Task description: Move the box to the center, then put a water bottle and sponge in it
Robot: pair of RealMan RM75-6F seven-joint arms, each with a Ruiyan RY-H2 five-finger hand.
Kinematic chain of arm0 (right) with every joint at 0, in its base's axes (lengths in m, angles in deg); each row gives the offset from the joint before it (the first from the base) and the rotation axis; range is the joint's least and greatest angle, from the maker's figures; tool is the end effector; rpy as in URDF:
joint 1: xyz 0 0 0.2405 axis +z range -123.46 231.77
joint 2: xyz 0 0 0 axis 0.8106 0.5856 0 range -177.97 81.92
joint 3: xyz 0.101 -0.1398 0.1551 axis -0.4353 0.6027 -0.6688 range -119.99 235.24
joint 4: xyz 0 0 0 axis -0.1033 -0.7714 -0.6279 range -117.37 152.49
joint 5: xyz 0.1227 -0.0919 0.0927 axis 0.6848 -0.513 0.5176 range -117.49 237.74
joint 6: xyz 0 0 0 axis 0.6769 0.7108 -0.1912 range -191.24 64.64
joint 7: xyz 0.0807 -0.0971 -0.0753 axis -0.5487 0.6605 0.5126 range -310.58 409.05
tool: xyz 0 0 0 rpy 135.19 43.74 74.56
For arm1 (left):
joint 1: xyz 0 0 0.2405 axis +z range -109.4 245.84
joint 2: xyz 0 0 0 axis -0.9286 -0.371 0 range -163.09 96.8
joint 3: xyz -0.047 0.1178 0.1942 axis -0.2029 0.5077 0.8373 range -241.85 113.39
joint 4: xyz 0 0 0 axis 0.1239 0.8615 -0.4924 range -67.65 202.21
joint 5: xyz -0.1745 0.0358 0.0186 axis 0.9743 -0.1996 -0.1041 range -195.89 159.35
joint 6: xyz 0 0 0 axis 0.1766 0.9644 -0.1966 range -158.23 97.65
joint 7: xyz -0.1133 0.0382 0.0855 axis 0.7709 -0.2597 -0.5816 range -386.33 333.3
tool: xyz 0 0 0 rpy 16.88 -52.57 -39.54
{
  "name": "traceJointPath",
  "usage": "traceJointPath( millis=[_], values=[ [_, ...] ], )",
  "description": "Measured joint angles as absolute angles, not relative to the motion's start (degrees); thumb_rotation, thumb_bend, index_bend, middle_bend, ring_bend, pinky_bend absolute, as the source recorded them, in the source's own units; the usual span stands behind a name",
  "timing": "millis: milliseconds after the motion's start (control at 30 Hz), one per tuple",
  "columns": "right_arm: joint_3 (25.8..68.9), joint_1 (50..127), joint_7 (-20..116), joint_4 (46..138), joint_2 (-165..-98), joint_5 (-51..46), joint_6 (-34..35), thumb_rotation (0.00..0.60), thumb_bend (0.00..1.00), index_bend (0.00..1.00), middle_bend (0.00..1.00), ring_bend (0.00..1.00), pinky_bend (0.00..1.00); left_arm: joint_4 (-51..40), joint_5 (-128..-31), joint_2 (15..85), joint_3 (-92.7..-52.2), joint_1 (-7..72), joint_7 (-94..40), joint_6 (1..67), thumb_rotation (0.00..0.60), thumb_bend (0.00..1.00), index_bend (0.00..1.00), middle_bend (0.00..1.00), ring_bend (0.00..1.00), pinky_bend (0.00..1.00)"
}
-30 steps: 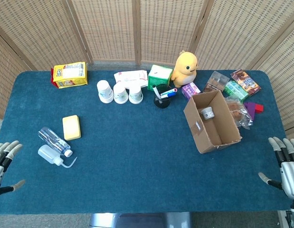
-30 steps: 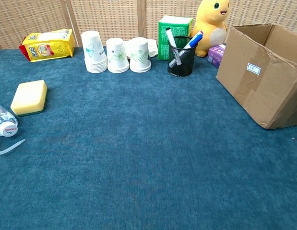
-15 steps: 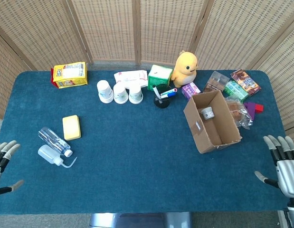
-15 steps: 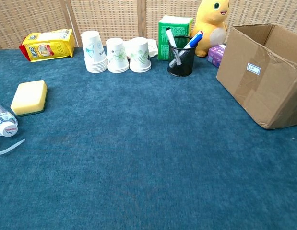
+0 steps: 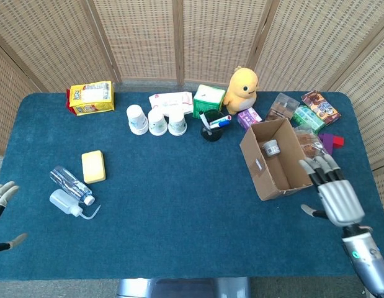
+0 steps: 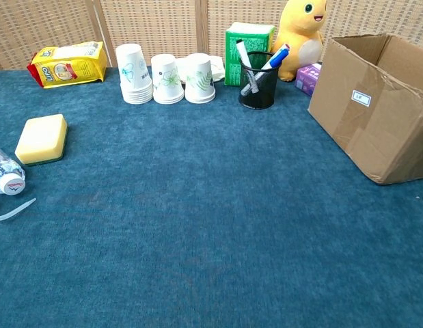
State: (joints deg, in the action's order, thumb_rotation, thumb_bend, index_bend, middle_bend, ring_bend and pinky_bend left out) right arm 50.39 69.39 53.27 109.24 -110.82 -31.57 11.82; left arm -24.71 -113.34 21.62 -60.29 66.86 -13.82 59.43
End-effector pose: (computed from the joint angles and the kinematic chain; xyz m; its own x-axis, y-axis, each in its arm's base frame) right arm -0.2327 -0.2377 0.1664 0.5136 0.0049 0.8580 -0.8258 -0.2687 0.4958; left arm -0.2795 0.1405 0.2089 0.3517 0.0824 0.9325 0.9345 -0.0897 -0.3446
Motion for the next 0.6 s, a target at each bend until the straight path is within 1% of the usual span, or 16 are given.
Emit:
traceJointPath(
  millis=[167,333,467,600],
  values=[
    [50.6,71.8,55.7,107.2,-112.9,-30.8,8.6,0.6,0.0,0.0,0.0,0.0,0.01,-24.7,-113.4,21.4,-60.3,66.8,-13.1,59.4,0.6,0.11,0.0,0.0,0.0,0.0],
    [51.2,72.5,56.8,105.7,-114.1,-29.7,7.2,0.6,0.0,0.0,0.0,0.0,0.01,-24.7,-113.7,21.1,-60.3,67.0,-12.6,60.1,0.6,0.11,0.0,0.0,0.0,0.0],
    [51.7,73.0,57.6,105.1,-114.8,-29.3,6.5,0.6,0.0,0.0,0.0,0.0,0.01,-24.7,-113.5,21.0,-60.3,66.8,-12.3,59.3,0.6,0.11,0.0,0.0,0.0,0.0],
    [52.1,73.7,58.6,104.4,-115.8,-29.6,6.0,0.6,0.0,0.0,0.0,0.0,0.04,-24.7,-113.4,20.9,-60.3,66.6,-12.3,58.9,0.6,0.11,0.0,0.0,0.0,0.0]
  ],
)
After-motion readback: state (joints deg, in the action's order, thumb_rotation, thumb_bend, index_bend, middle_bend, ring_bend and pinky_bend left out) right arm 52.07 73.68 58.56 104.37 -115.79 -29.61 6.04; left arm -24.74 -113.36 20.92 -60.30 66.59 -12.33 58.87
